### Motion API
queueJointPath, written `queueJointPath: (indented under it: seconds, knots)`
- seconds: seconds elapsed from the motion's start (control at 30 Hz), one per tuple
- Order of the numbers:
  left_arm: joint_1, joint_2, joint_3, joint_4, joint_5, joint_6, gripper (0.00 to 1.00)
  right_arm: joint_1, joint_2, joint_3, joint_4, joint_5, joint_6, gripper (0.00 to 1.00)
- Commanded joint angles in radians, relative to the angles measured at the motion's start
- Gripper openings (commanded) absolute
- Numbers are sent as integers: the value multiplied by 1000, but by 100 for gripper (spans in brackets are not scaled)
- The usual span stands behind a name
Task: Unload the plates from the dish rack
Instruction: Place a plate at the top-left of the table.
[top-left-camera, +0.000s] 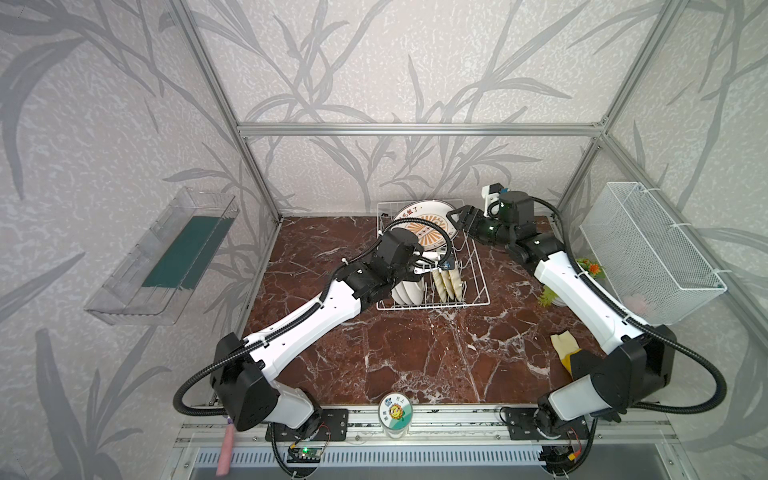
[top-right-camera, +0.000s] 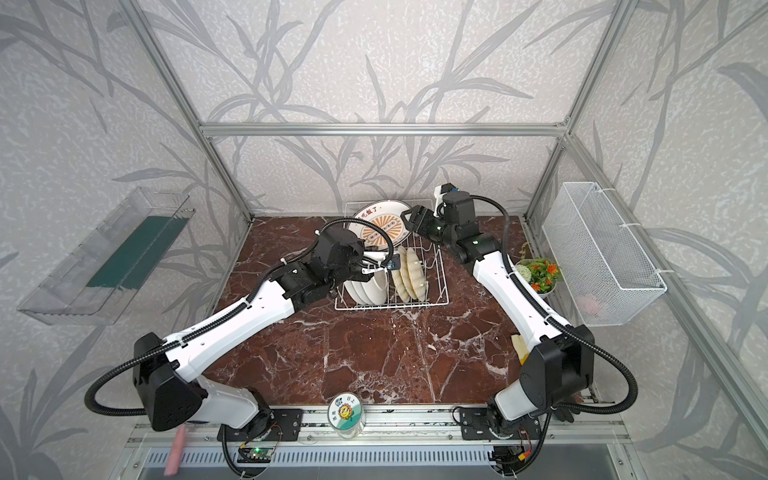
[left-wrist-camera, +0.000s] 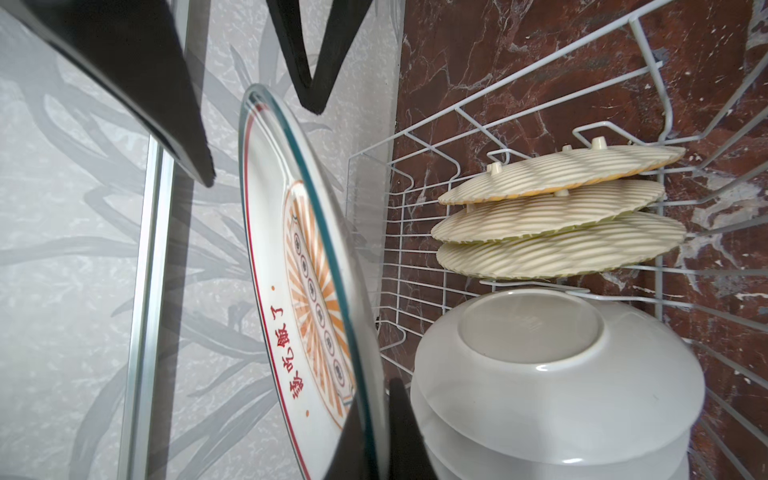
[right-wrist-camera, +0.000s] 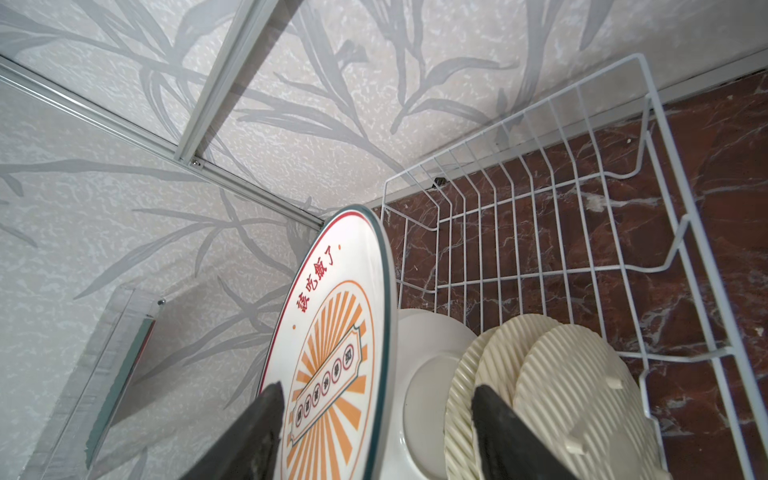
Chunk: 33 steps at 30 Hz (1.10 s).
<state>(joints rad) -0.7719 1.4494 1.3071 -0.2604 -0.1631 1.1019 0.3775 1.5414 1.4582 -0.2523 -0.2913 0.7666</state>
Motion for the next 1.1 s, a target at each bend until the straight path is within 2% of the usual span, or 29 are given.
queueJointPath:
  seconds: [0.0,0.13,0.5,0.57,0.67,0.8,0.87,0.93,0.97,1.0,1.03,1.07]
  knots:
    - [-14,-16,-19,93,-39,91,0,1,19,27,-60,-1,11,61]
    - [-18,-15,-29,83,-43,85,0,2,28,6,-52,-8,20,44]
    - [-17,-5,-34,104,-24,68,0,3,62,19,-80,-6,5,21]
    - [-17,-3,-37,103,-20,64,0,3,61,13,-65,-6,9,15]
    - [-17,4,-46,118,-30,59,0,1,65,7,-51,-8,25,0]
    - [-17,15,-44,128,-61,24,3,-10,60,-17,-10,-10,68,0]
    - [-18,18,-40,120,-65,13,12,-15,55,-29,11,-7,87,0]
    - [-15,18,-44,117,-64,-35,29,-22,46,-43,34,3,111,0]
    - [-15,17,-46,111,-62,-45,45,-27,43,-50,45,9,122,0]
    - [-14,18,-45,97,-59,-59,92,-32,37,-59,57,17,134,0]
    - [-13,18,-44,82,-59,-76,99,-38,31,-67,70,27,144,0]
    - [-12,20,-45,72,-61,-90,99,-43,28,-71,76,36,148,0]
